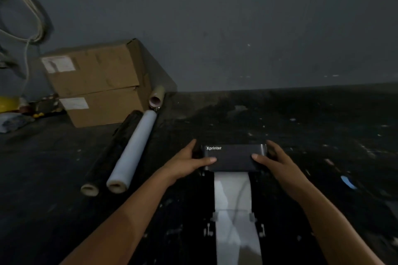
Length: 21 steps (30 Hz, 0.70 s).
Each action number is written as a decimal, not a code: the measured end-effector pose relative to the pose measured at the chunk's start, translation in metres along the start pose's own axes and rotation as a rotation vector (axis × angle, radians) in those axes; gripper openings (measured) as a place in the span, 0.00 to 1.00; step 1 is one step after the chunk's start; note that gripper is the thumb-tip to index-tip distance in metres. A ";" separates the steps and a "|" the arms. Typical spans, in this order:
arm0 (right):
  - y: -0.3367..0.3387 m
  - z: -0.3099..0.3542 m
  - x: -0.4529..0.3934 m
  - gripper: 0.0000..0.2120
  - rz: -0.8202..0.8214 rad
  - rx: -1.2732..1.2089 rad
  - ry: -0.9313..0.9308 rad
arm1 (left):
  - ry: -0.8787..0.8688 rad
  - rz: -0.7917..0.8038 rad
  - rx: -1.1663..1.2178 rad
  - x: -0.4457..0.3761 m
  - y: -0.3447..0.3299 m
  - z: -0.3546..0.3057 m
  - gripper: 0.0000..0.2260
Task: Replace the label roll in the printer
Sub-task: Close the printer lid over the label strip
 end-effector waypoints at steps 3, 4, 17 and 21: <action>0.021 -0.010 -0.025 0.29 0.038 0.100 0.015 | -0.021 0.039 -0.112 -0.029 -0.018 -0.007 0.42; 0.026 -0.017 -0.032 0.34 0.046 0.180 0.004 | -0.026 0.044 -0.152 -0.036 -0.023 -0.006 0.45; -0.006 -0.052 -0.028 0.37 0.051 0.348 -0.090 | -0.067 -0.061 -0.145 -0.014 -0.026 0.018 0.41; -0.025 -0.056 0.015 0.35 -0.015 0.327 -0.108 | -0.062 -0.103 -0.113 0.027 -0.015 0.046 0.42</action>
Point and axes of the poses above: each hand's wrist, its own x-axis away from the middle knuckle, its own y-axis out of the back of the hand, z = x × y, the point moved 10 cm from there along -x, towards the middle knuckle, and after that the axes turned 1 degree about z, right-handed, at the moved point
